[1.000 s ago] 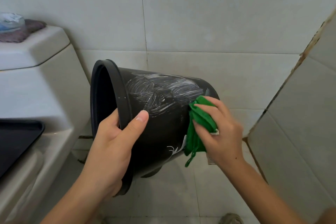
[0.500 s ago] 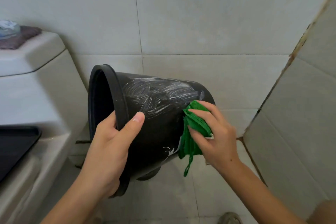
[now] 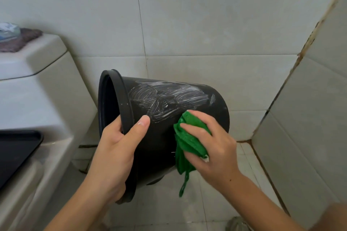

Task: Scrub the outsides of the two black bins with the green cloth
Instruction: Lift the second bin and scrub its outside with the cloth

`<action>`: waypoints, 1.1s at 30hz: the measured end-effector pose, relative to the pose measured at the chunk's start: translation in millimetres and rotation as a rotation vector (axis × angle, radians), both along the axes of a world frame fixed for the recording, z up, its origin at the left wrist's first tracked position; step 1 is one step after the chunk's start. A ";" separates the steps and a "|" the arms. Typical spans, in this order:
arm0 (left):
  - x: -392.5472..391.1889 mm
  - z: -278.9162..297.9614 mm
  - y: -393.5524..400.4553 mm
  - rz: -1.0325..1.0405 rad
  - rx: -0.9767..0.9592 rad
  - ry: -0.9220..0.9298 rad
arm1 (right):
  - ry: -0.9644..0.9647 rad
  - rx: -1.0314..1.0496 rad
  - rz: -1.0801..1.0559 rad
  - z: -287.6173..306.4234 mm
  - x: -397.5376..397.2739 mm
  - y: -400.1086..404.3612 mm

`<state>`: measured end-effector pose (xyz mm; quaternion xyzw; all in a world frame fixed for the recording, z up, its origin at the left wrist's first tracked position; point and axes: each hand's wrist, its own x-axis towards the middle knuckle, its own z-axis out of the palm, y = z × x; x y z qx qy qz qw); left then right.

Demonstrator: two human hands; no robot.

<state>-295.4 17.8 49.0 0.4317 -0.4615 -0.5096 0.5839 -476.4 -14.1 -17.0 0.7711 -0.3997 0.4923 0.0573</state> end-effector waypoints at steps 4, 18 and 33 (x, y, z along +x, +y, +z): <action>4.2 3.0 3.4 -0.048 -0.028 -0.015 | -0.191 0.141 -0.181 1.0 -31.9 -26.1; 9.7 0.7 -0.5 -0.049 -0.044 -0.059 | -0.093 0.056 -0.107 5.1 -19.6 -27.0; -5.8 -10.5 -1.8 -0.040 -0.105 -0.095 | -0.033 -0.118 0.046 3.7 22.1 5.6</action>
